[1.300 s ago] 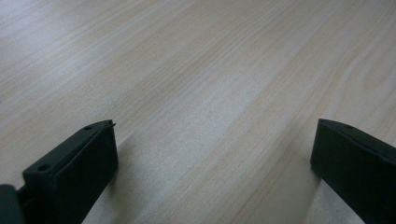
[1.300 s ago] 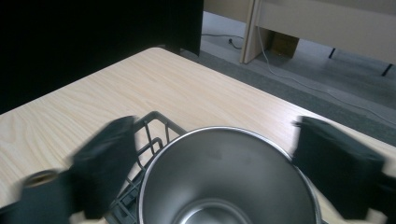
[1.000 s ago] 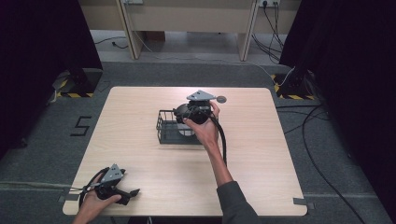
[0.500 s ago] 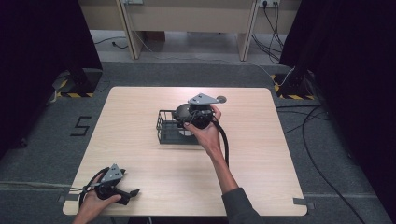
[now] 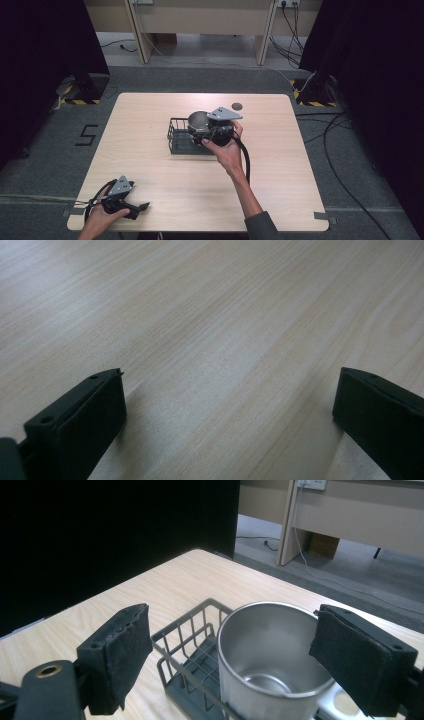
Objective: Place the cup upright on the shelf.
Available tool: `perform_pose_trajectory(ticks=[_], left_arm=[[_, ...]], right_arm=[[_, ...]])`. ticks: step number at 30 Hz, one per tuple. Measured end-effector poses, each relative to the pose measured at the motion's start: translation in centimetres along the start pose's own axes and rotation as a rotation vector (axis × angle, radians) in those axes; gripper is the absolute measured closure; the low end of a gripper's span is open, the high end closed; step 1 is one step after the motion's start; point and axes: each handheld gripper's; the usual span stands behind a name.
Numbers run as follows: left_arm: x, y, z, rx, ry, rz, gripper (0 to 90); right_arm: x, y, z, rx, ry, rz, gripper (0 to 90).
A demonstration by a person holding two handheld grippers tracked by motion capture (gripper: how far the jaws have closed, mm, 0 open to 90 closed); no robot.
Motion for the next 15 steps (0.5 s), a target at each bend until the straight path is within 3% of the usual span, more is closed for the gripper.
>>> perform_pose_trajectory(ticks=[15], left_arm=[[0.0,0.0,0.0,-0.002,0.002,0.000,0.0]], right_arm=[[-2.2,-2.1,0.4,0.015,0.012,0.003,16.0]])
Point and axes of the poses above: each handheld gripper's, and its own axes: x roughly forward along the jaws, y roughly out of its top, z roughly to its right, and after that the axes turned 15 degrees about -y, right-handed
